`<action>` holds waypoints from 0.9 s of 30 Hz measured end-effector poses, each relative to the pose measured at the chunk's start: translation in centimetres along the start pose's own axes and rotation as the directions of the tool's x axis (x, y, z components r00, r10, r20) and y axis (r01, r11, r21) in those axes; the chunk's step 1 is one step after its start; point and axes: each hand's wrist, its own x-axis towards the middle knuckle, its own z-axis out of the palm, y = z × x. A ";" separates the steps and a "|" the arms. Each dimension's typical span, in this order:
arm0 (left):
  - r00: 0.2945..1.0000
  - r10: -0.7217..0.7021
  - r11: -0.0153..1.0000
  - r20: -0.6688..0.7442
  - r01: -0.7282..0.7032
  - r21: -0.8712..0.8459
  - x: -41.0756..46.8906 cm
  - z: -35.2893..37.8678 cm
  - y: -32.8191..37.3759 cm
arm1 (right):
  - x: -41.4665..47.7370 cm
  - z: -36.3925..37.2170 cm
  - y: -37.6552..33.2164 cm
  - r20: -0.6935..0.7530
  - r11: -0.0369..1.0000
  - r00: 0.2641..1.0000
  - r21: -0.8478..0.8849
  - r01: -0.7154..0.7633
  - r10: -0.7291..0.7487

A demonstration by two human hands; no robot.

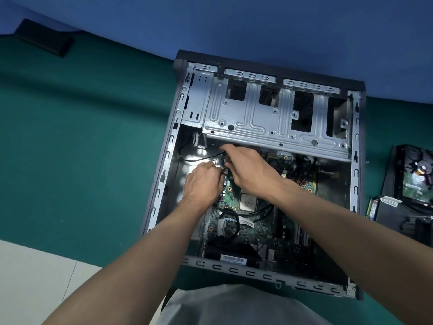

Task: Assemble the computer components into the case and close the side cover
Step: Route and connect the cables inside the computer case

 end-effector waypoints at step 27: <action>0.980 -0.195 0.974 0.046 0.199 -0.111 0.1 0.1 -0.2 | 0.7 0.3 -0.8 -0.001 0.993 0.999 -0.114 -0.043 0.043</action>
